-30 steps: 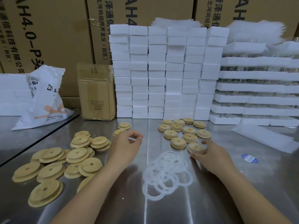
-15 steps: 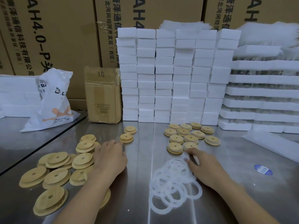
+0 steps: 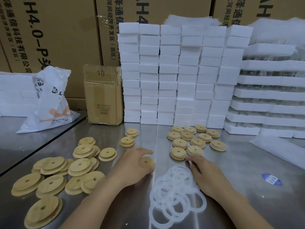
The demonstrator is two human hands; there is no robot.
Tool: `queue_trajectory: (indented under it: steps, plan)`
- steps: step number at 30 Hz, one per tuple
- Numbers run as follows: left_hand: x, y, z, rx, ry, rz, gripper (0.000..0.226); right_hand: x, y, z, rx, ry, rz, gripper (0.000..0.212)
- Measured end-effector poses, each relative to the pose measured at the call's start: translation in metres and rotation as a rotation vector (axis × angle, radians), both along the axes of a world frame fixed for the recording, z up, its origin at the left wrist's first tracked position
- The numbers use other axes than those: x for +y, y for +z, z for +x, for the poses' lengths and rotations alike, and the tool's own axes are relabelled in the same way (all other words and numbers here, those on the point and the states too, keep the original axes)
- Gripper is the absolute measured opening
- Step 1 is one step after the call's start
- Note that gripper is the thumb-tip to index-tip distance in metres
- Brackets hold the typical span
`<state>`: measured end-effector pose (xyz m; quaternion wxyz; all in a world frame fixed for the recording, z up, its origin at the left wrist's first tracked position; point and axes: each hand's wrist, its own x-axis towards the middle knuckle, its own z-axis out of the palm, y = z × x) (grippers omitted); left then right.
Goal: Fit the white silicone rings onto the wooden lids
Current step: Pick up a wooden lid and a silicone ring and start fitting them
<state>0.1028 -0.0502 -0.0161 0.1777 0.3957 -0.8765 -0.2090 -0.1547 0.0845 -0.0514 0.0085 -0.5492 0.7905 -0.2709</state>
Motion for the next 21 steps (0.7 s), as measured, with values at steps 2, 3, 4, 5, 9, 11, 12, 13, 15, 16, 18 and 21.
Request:
queue_trajectory:
  steps: [2, 3, 4, 5, 9, 11, 12, 13, 15, 16, 18, 21]
  plan:
    - [0.001, -0.004, -0.006, -0.001, 0.058, -0.053, 0.062, -0.001, -0.001, 0.0, 0.0, -0.001, 0.004, 0.032]
    - [0.001, -0.006, -0.008, -0.024, 0.095, -0.101, 0.061, -0.001, -0.001, -0.001, -0.001, -0.003, 0.003, 0.03]
    - [0.001, -0.007, -0.01, -0.039, 0.117, -0.131, 0.058, -0.001, -0.001, 0.0, -0.002, -0.006, 0.0, 0.029]
    - [0.001, -0.008, -0.011, -0.036, 0.124, -0.138, 0.056, -0.001, -0.001, 0.0, -0.002, -0.009, -0.003, 0.029]
    - [0.004, -0.009, -0.012, -0.012, 0.135, -0.161, 0.061, -0.001, -0.002, 0.0, 0.002, -0.009, 0.003, 0.028]
    - [0.008, -0.008, -0.013, 0.025, 0.144, -0.185, 0.061, -0.001, -0.002, -0.001, 0.002, -0.013, 0.004, 0.027]
    - [0.01, -0.007, -0.014, 0.065, 0.145, -0.184, 0.059, -0.001, -0.002, -0.001, 0.004, -0.012, 0.003, 0.027]
    - [0.011, -0.006, -0.015, 0.119, 0.139, -0.168, 0.056, -0.002, -0.003, -0.002, 0.004, -0.009, 0.003, 0.026]
    - [0.014, -0.004, -0.018, 0.297, 0.126, -0.07, 0.047, -0.002, -0.003, -0.002, 0.004, -0.004, -0.003, 0.024]
    - [0.016, -0.002, -0.02, 0.412, 0.127, 0.002, 0.044, -0.002, -0.004, -0.002, 0.0, -0.002, -0.015, 0.022]
    - [0.019, 0.004, -0.024, 0.599, 0.142, 0.132, 0.046, -0.002, -0.003, -0.002, -0.031, -0.005, -0.056, 0.019]
    - [0.024, 0.007, -0.027, 0.743, 0.178, 0.3, 0.051, 0.0, -0.001, -0.001, -0.113, 0.02, -0.077, 0.024]
